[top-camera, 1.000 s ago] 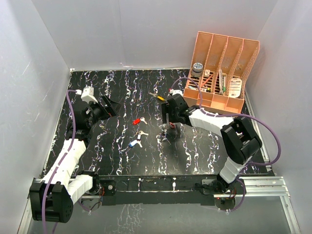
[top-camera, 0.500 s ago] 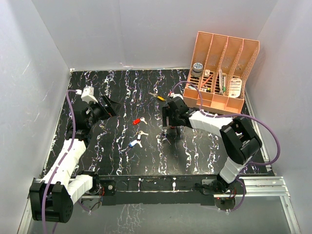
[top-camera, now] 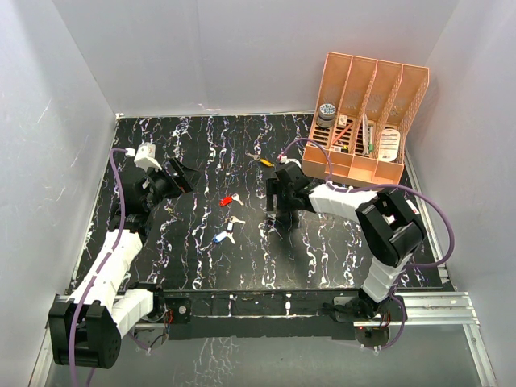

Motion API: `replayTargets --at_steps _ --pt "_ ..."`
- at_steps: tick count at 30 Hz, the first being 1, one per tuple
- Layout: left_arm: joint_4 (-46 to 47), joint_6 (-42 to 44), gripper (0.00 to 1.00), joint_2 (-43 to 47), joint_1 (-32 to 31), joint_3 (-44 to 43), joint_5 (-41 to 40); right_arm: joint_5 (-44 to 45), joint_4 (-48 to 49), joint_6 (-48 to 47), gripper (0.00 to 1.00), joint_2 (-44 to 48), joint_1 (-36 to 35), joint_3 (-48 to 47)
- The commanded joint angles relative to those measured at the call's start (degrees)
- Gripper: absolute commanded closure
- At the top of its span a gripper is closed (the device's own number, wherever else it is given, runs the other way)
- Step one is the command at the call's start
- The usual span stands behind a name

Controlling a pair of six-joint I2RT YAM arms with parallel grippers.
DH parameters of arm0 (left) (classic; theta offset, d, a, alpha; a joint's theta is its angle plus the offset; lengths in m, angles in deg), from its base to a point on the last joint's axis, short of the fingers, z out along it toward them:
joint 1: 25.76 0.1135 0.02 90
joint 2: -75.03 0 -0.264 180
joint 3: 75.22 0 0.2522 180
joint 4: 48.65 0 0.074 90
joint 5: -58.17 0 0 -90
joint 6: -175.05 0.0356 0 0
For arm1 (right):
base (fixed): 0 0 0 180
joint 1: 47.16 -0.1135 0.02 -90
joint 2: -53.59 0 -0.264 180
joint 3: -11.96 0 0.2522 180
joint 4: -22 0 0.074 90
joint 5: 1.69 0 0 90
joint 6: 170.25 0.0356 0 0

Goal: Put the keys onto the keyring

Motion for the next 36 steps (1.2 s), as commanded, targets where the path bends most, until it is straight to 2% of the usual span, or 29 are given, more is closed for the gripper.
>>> replayTargets --at_steps 1,10,23,36 --pt "0.35 0.13 0.06 0.62 -0.19 -2.33 1.20 -1.45 3.22 1.27 0.29 -1.47 -0.06 -0.10" --pt "0.18 0.21 0.06 0.77 -0.19 -2.52 1.28 1.15 1.75 2.17 0.30 -2.96 -0.41 -1.71" --pt "-0.13 0.48 0.06 0.94 -0.19 -2.59 1.02 9.08 -3.39 3.99 0.46 -5.40 -0.41 -4.16" --pt "-0.35 0.75 0.06 0.94 -0.16 -2.49 0.84 10.94 -4.55 3.83 0.63 -5.94 -0.42 -3.66"
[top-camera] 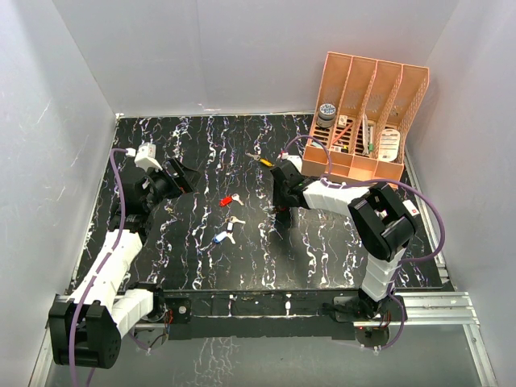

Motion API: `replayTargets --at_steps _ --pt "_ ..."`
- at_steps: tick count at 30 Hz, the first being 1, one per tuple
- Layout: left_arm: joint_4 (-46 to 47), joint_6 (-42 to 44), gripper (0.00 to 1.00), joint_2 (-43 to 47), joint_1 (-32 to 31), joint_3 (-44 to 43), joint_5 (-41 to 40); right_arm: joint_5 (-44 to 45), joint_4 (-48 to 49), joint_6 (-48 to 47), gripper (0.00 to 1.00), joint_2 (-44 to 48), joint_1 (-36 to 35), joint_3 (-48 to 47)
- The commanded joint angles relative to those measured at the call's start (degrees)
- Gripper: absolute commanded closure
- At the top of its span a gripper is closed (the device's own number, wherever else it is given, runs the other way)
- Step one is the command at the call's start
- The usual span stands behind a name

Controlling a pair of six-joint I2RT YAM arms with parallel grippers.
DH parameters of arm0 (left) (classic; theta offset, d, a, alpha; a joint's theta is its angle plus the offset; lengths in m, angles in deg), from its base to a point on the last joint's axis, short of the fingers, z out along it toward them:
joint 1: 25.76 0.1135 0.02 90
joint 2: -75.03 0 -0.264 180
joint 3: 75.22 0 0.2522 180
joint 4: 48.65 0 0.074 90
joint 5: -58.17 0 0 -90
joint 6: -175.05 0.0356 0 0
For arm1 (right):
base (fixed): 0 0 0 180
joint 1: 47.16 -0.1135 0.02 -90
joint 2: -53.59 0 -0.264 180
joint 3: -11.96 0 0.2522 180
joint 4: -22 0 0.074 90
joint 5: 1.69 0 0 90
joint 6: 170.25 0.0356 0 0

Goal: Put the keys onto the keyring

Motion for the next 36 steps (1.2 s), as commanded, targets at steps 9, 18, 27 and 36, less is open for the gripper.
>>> replayTargets --at_steps 9,18,27,36 --pt "-0.11 0.38 0.06 1.00 -0.14 -2.58 0.66 1.50 -3.88 0.11 0.69 -2.20 0.09 0.08" --pt "-0.08 0.42 0.06 0.85 -0.17 -2.56 0.66 1.42 -4.87 0.03 0.70 -2.95 0.11 -0.18" --pt "-0.29 0.52 0.06 0.86 -0.19 -2.66 0.57 2.15 -5.86 -0.06 0.72 -4.41 0.06 -0.60" --pt "-0.64 0.81 0.06 1.03 -0.21 -2.72 0.29 2.13 -6.26 -0.15 0.84 -5.27 -0.08 -0.89"
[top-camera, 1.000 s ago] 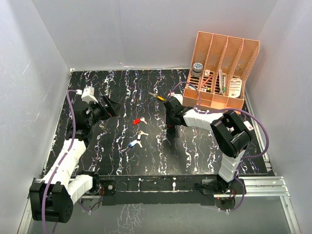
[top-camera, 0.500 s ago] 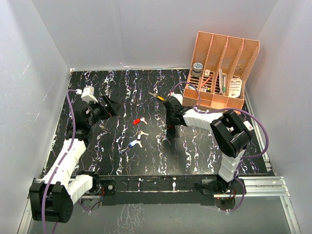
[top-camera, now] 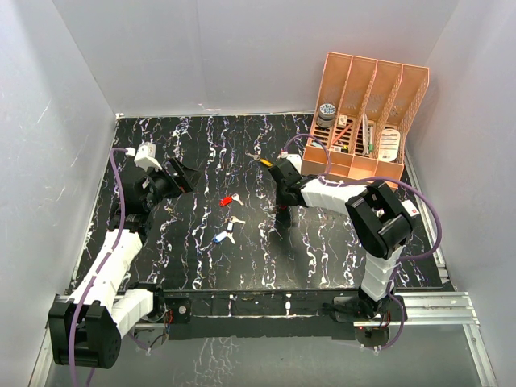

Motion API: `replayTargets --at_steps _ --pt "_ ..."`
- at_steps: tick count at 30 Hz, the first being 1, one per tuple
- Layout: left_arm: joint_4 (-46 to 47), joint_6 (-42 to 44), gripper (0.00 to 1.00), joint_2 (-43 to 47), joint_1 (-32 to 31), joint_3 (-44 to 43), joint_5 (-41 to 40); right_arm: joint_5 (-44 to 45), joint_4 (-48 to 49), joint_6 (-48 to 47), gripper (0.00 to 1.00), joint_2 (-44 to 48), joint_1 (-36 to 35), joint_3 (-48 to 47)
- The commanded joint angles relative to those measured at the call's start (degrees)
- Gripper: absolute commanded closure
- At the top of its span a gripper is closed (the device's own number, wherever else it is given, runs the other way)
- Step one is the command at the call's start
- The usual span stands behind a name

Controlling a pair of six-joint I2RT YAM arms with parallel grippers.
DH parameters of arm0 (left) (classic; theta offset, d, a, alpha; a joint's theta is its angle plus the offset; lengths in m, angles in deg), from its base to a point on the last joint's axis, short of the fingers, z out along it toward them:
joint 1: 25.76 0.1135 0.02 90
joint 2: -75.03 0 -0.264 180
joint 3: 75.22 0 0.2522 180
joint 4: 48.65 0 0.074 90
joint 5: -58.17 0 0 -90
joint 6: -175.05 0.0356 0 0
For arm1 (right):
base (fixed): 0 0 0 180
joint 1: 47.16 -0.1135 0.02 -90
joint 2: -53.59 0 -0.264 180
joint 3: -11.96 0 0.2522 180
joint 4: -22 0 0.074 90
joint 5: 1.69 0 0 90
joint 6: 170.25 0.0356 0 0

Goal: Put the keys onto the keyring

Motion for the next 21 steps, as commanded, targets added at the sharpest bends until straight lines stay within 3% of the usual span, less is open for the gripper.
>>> replayTargets --at_steps 1,3,6,21 --pt "-0.44 0.59 0.06 0.97 -0.19 -2.41 0.35 -0.43 -4.23 0.20 0.88 -3.67 0.02 0.97" --pt "-0.44 0.59 0.06 1.03 -0.19 -2.40 0.35 -0.30 -4.13 0.20 0.96 -3.50 0.02 1.05" --pt "-0.44 0.59 0.06 1.01 -0.18 -2.37 0.35 -0.14 -4.07 0.20 1.00 -3.30 0.04 1.06" --pt "-0.18 0.42 0.06 0.73 -0.19 -2.25 0.57 5.95 3.96 -2.27 1.00 3.91 -0.11 5.66"
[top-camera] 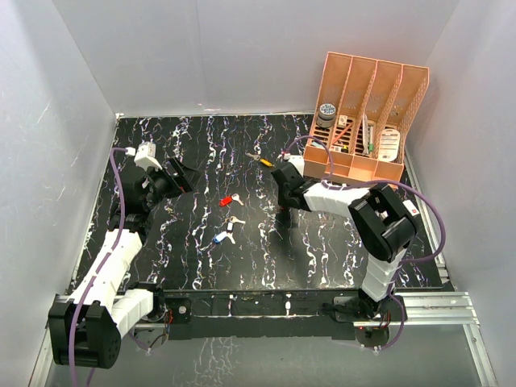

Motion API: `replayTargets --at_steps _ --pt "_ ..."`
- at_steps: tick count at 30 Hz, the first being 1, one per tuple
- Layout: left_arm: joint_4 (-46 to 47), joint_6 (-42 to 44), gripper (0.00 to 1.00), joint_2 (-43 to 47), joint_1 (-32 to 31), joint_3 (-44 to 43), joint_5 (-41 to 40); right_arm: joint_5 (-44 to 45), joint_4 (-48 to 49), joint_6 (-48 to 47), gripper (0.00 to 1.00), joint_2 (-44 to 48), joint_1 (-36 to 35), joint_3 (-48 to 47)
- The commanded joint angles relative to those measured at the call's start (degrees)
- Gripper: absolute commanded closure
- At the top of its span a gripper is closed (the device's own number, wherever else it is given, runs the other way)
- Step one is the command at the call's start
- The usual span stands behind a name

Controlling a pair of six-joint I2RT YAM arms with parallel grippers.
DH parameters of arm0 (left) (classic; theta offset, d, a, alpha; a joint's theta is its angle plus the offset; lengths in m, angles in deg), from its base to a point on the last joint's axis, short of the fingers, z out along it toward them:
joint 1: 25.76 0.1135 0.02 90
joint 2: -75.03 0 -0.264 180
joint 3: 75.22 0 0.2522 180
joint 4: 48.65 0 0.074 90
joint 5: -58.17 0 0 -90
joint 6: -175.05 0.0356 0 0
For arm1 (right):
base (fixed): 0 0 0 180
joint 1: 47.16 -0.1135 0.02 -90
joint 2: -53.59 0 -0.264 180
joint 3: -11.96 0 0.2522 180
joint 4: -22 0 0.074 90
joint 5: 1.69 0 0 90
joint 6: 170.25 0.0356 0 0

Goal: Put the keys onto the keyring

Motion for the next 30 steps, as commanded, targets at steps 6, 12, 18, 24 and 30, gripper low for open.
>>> replayTargets --at_steps 6,12,18,24,30 --pt "0.36 0.07 0.06 0.72 -0.22 -1.95 0.87 7.08 3.69 -3.39 1.00 6.75 -0.11 4.58" --pt "2.25 -0.69 0.09 -0.11 -0.19 -1.27 2.35 9.76 11.40 -4.24 1.00 13.68 -0.04 9.21" --pt "3.36 -1.09 0.13 -0.72 -0.20 -0.94 3.22 10.67 19.96 -6.94 1.00 20.79 -0.08 14.75" --pt "5.18 -1.64 0.16 -3.18 -1.74 -0.75 3.89 9.49 25.65 -10.63 1.00 25.13 -0.13 17.24" --pt "4.11 -0.60 0.18 -6.71 -6.71 -2.83 0.51 9.02 25.38 -11.50 1.00 24.43 -0.14 15.31"
